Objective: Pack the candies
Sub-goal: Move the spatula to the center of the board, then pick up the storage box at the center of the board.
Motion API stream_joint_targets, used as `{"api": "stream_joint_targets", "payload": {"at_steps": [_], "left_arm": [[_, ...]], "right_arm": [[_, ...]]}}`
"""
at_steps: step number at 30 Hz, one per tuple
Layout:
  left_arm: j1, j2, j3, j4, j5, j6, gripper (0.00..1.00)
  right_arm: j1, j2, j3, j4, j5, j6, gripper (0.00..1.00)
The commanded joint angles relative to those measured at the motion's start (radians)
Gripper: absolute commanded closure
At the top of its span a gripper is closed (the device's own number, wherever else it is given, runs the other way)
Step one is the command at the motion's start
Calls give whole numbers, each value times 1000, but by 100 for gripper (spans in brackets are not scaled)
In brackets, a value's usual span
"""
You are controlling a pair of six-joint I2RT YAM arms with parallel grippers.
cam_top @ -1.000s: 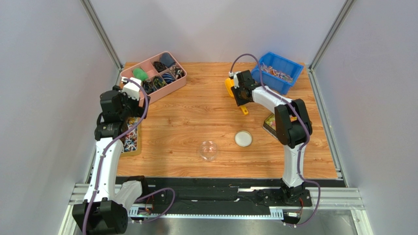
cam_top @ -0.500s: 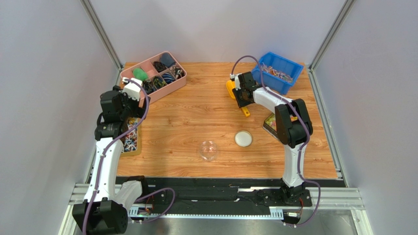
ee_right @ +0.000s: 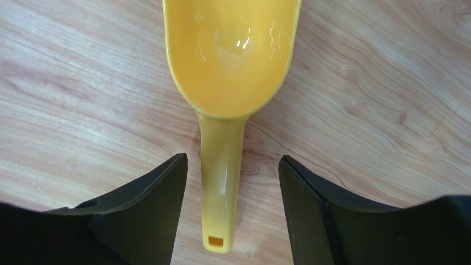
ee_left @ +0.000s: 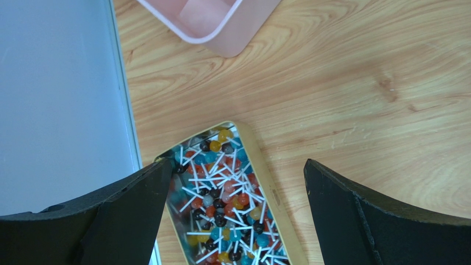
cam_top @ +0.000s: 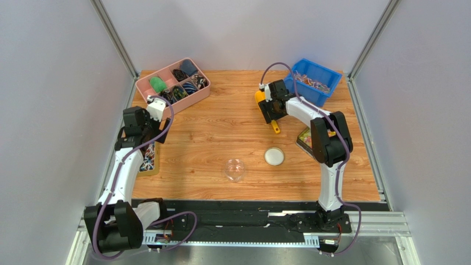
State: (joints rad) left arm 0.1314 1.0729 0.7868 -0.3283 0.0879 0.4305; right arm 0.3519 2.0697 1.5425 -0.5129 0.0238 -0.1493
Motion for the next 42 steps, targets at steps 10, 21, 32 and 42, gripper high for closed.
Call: {"api": "stream_joint_targets", "payload": {"at_steps": [10,21,32,42], "left_arm": [[180,150,3,155,-14,14,2],[382,216,34,137,107,2,11],[412,280,3,144,112,1,25],[412,349,-9,141,104,5,47]], "right_arm": [[-2,-299,125,-176,-102,-9,33],[4,-450,90,-249,-168,-15,34],[29,-565,68,-274,-183,-15,35],[29,-615,-1,-227,-200,-16,35]]}}
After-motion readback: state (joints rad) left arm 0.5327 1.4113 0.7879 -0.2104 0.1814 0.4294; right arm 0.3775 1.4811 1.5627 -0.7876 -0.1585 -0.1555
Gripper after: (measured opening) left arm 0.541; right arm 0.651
